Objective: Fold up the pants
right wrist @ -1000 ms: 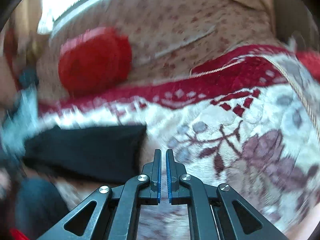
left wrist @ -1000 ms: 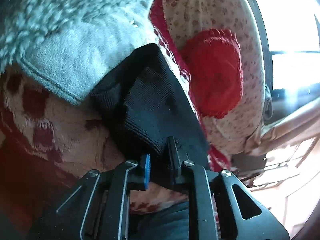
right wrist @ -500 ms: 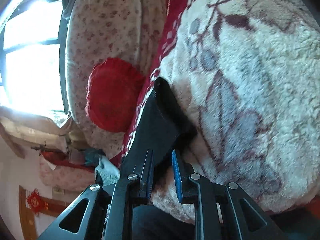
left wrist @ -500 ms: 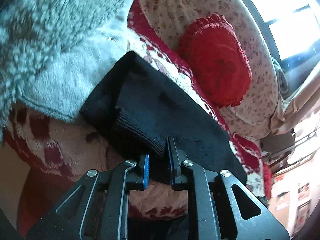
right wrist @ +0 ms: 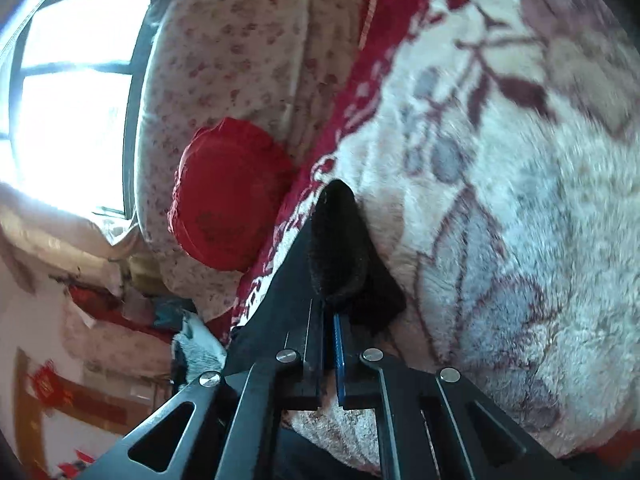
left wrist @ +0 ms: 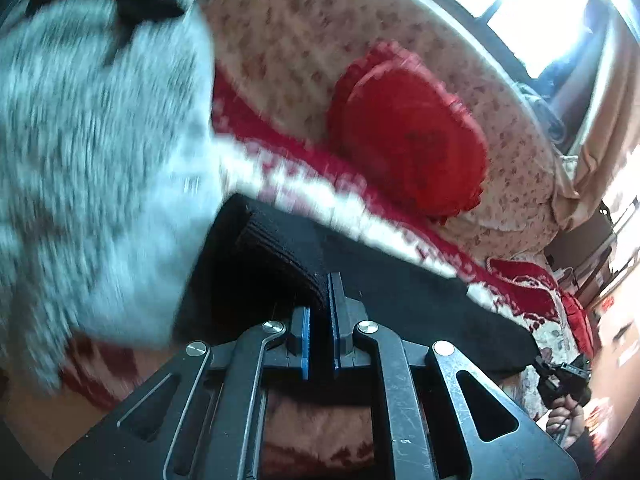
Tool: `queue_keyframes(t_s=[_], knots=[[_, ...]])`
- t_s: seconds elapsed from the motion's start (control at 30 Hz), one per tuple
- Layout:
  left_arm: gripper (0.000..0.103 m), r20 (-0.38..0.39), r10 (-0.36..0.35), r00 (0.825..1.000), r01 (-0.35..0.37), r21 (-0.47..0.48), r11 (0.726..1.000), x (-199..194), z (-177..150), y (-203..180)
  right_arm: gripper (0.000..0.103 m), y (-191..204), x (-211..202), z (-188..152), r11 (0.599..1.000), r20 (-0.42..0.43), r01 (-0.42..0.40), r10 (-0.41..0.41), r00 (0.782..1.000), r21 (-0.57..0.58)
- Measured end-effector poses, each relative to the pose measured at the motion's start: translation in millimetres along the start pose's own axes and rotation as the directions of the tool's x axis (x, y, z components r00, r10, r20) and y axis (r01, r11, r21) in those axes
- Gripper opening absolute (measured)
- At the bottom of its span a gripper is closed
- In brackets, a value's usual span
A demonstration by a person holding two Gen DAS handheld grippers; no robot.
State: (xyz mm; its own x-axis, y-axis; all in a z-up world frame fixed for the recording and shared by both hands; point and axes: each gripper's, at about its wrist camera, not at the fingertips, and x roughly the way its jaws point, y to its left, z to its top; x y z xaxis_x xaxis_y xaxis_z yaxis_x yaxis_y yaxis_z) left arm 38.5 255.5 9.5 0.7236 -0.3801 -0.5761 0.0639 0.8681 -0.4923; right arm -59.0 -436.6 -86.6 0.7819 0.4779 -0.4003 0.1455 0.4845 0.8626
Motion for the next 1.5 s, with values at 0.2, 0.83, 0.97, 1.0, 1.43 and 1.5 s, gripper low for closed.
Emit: queue_keyframes(t_s=[0.2, 0.83, 0.97, 1.0, 1.43, 1.5], knots=[[0.006, -0.12, 0.114, 0.986, -0.117, -0.02, 0.993, 33, -26, 37, 0.003, -9, 15, -5, 0.996, -0.068, 0.094, -0.094, 0.993, -0.001], [0.033, -0.046, 0.196, 0.98, -0.196, 0.004, 0.981, 16, -38, 51, 0.003, 0, 11, 2, 0.981, 0.014, 0.186, -0.185, 0.983, -0.062], [0.034, 0.101, 0.4, 0.911, -0.404, 0.013, 0.915, -14, -35, 55, 0.004, 37, -17, 5, 0.922, 0.252, 0.347, -0.299, 0.92, -0.171], [0.034, 0.131, 0.425, 0.896, -0.43, 0.015, 0.903, -19, -36, 54, 0.004, 58, -18, 3, 0.906, 0.3, 0.35, -0.274, 0.914, -0.238], [0.034, 0.103, 0.255, 0.961, -0.275, 0.377, 0.885, 51, -87, -21, 0.004, 241, 225, -145, 0.399, -0.498, -0.407, -0.155, 0.853, -0.822], [0.034, 0.088, 0.25, 0.964, -0.265, 0.354, 0.897, 51, -86, -19, 0.004, 235, 257, -155, 0.429, -0.611, -0.492, -0.199, 0.766, -0.757]])
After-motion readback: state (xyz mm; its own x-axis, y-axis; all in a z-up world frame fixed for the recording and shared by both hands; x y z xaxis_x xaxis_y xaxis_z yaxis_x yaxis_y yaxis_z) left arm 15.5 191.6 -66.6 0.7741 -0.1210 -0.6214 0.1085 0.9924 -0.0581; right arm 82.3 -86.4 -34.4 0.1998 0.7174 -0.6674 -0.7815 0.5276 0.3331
